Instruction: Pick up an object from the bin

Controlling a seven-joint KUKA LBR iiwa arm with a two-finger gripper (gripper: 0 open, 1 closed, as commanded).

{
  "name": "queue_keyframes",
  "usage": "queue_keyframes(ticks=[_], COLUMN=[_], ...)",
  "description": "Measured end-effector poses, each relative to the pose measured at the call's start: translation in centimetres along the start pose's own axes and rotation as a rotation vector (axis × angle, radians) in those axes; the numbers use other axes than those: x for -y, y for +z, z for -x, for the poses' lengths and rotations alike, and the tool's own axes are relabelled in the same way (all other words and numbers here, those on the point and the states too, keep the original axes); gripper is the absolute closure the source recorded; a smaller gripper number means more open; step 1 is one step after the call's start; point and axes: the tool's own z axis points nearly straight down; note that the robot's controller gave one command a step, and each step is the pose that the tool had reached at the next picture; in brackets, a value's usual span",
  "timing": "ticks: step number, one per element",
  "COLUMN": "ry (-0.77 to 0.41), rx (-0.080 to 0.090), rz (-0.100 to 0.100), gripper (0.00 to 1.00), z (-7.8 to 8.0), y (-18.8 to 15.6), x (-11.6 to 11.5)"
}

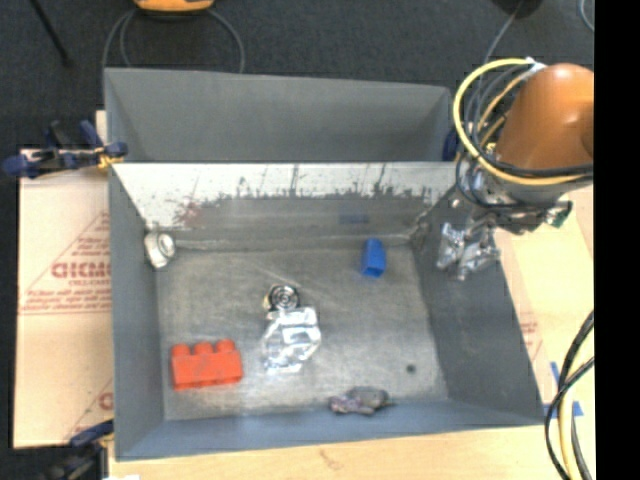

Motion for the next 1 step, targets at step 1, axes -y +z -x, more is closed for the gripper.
queue_keyframes(ticks=[1], ry=[-0.065], rx=[0.000], rz=[-0.003], gripper=[1.00], z=[-2.17], y=[-5.94], x=[-9.81])
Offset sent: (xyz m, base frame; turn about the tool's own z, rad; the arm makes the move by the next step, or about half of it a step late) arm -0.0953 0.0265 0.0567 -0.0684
